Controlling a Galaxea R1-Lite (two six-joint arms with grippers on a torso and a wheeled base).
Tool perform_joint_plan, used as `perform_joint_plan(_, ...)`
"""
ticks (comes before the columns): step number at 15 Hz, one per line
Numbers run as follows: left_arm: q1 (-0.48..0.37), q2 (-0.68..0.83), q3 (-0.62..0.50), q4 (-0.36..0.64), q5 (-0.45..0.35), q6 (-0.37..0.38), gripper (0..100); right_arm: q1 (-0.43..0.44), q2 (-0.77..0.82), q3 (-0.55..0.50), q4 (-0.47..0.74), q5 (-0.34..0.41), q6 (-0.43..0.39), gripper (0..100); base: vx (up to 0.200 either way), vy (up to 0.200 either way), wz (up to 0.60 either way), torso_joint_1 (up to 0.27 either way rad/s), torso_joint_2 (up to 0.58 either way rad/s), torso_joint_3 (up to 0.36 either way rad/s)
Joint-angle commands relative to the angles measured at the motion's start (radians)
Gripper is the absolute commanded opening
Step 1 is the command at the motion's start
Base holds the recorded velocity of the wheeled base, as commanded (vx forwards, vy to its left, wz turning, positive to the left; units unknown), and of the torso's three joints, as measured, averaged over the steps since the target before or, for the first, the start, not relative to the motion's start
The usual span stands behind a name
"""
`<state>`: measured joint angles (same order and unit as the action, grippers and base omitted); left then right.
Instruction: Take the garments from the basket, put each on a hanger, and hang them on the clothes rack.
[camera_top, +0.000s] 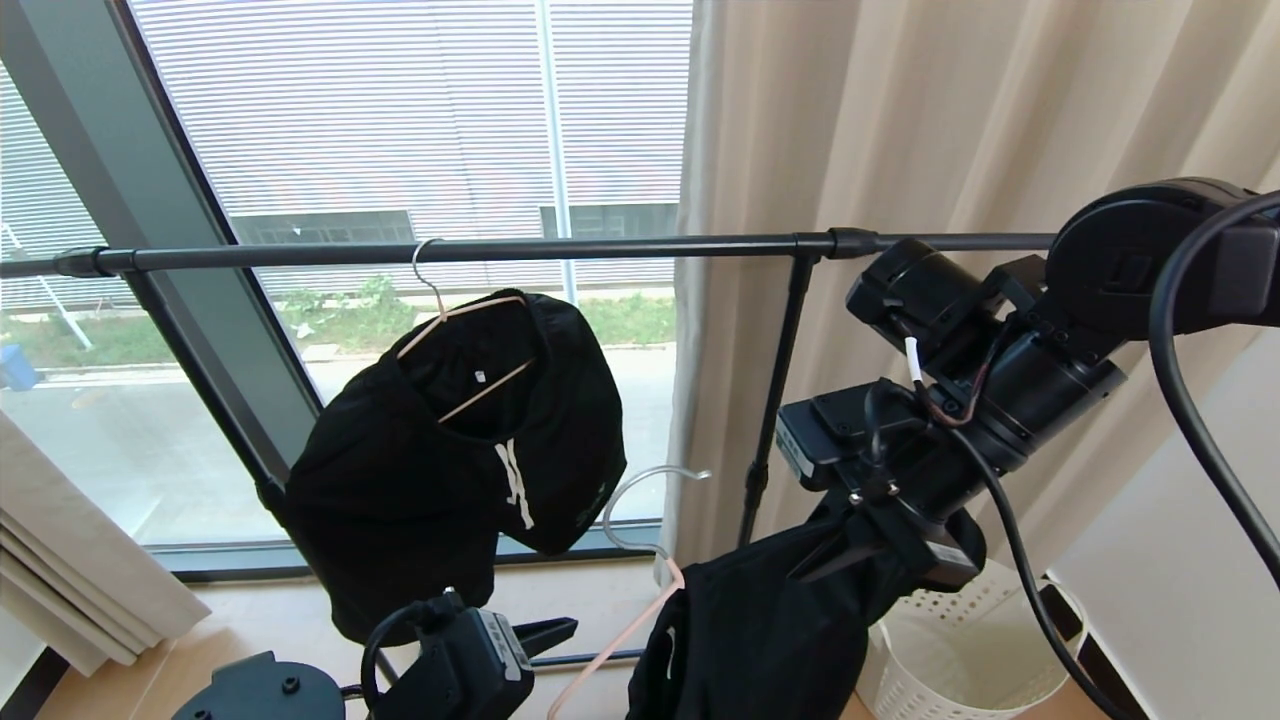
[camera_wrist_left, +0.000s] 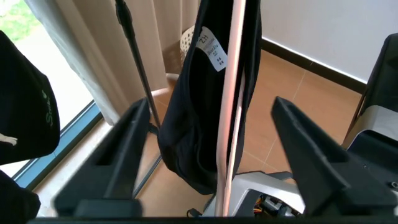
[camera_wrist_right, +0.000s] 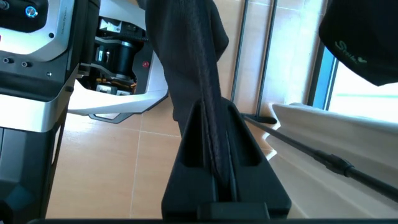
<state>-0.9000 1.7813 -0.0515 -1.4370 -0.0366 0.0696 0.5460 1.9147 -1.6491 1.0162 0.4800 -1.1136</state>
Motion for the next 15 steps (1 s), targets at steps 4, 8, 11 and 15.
perform_joint_plan(4, 0.128, -0.003, 0.032, -0.109, -0.146, -0.027, 100, 0.000, -0.068, 0.019, -0.024, -0.023, 0.015, 0, 0.000, 0.000, 0.00, 0.000, 0.00, 0.000)
perform_joint_plan(8, 0.239, -0.003, 0.039, -0.134, -0.215, -0.042, 100, -0.004, -0.094, 0.020, -0.036, -0.081, 0.028, 0, 0.000, 0.000, 0.00, 0.000, 0.00, 0.000)
perform_joint_plan(11, 0.351, -0.003, 0.035, -0.134, -0.324, -0.070, 100, -0.006, -0.134, 0.031, -0.123, -0.173, 0.041, 0, 0.000, 0.000, 0.00, 0.000, 0.00, 0.000)
perform_joint_plan(15, 0.421, 0.006, 0.033, -0.134, -0.431, -0.140, 100, 0.000, -0.194, 0.089, -0.268, -0.311, 0.060, 0, 0.000, 0.000, 0.00, 0.000, 0.00, 0.000)
